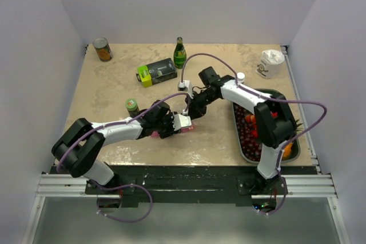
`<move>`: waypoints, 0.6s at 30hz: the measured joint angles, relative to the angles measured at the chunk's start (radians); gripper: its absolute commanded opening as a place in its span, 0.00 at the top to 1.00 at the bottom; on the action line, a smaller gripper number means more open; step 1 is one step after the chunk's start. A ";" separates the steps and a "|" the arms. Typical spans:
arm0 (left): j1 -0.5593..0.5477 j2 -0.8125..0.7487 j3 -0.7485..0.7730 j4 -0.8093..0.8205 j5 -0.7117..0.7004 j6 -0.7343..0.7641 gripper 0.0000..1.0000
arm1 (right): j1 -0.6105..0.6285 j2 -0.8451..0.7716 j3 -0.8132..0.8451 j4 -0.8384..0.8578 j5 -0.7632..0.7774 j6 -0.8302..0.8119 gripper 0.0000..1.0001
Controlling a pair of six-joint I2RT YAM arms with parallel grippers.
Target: Sort the pills into containers
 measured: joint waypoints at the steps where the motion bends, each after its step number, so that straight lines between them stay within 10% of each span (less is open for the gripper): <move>1: 0.000 0.000 0.000 0.000 0.000 0.000 0.98 | 0.000 0.029 0.000 0.002 0.012 0.002 0.89; 13: 0.000 0.008 0.013 -0.015 -0.001 0.000 0.99 | 0.000 0.171 0.004 -0.020 -0.006 0.100 0.89; 18: 0.000 0.008 0.014 -0.014 -0.002 -0.008 0.77 | -0.009 0.151 0.018 -0.058 0.001 0.043 0.73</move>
